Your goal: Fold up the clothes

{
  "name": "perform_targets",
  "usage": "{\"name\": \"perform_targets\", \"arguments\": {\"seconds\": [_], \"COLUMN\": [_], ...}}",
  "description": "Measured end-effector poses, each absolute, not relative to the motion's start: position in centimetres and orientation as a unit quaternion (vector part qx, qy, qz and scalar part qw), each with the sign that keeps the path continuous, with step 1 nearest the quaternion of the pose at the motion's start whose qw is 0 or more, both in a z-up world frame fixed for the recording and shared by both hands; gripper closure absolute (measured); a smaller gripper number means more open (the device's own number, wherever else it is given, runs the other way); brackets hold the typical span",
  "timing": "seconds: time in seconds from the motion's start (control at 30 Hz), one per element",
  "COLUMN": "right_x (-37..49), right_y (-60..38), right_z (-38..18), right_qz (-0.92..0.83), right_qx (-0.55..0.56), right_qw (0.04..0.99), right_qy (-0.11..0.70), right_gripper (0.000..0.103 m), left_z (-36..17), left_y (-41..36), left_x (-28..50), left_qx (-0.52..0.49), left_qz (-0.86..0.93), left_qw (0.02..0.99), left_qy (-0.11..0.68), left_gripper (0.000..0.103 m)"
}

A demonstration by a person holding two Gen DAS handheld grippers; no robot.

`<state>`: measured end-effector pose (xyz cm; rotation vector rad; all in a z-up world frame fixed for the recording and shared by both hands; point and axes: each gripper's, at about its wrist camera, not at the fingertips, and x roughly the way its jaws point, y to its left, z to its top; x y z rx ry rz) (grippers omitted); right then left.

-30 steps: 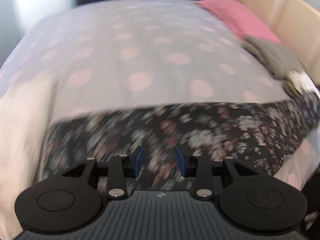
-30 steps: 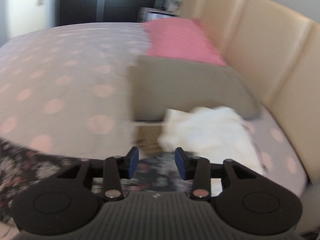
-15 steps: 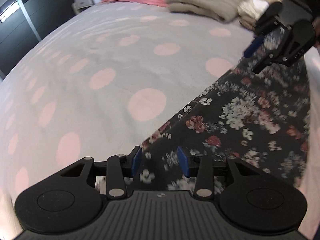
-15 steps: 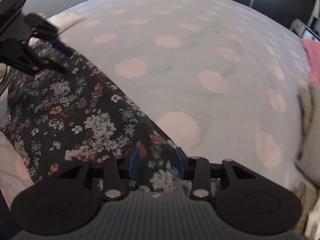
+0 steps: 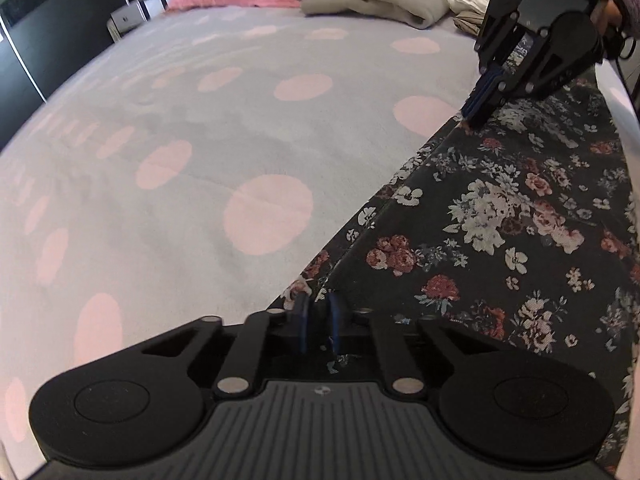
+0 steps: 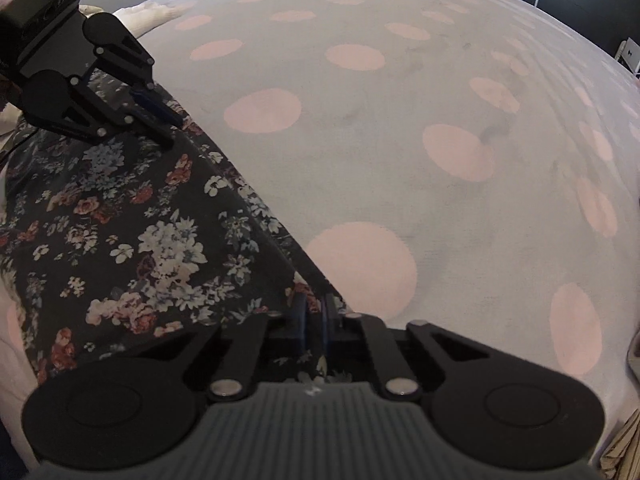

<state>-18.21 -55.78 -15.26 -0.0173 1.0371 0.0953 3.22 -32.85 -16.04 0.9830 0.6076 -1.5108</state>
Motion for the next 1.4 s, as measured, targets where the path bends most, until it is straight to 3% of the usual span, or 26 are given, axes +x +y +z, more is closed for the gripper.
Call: {"name": "perform_targets", "arguments": {"seconds": [0.33, 0.53, 0.63, 0.7, 0.77, 1.03, 1.3, 1.4], "right_x": [-18.6, -17.7, -17.8, -17.9, -18.5, -20.8, -24.3, -26.1], "right_y": [-55.5, -55.5, -55.9, -56.1, -56.1, -55.7, -56.6, -57.8], "right_z": [-13.5, -15.6, -15.9, -15.5, -14.6, -13.8, -16.5, -16.5], "right_qz": [0.015, 0.008, -0.004, -0.018, -0.032, -0.03, -0.08, -0.121], "right_qx": [-0.025, -0.027, -0.011, -0.004, -0.006, 0.028, 0.033, 0.035], "right_qw": [0.881, 0.87, 0.871, 0.869, 0.872, 0.867, 0.838, 0.831], "right_qy": [0.473, 0.492, 0.492, 0.494, 0.489, 0.497, 0.538, 0.542], "right_gripper": [0.102, 0.102, 0.101, 0.089, 0.082, 0.082, 0.083, 0.084], "left_z": [-16.0, -15.4, -14.6, -14.1, -13.6, -12.0, -15.5, -15.8], "left_y": [-33.4, -32.9, -32.0, -31.4, -30.8, -24.1, -18.2, -18.4], "left_x": [3.0, 3.6, 4.5, 5.1, 5.7, 8.8, 14.1, 14.7], "left_qx": [0.419, 0.406, 0.389, 0.378, 0.366, 0.374, 0.366, 0.365], "left_qz": [-0.631, -0.618, -0.608, -0.602, -0.595, -0.535, -0.43, -0.417], "left_qw": [0.607, 0.629, 0.645, 0.656, 0.666, 0.699, 0.749, 0.754], "left_qy": [0.24, 0.24, 0.249, 0.255, 0.262, 0.292, 0.347, 0.352], "left_gripper": [0.103, 0.103, 0.098, 0.084, 0.084, 0.084, 0.084, 0.079]}}
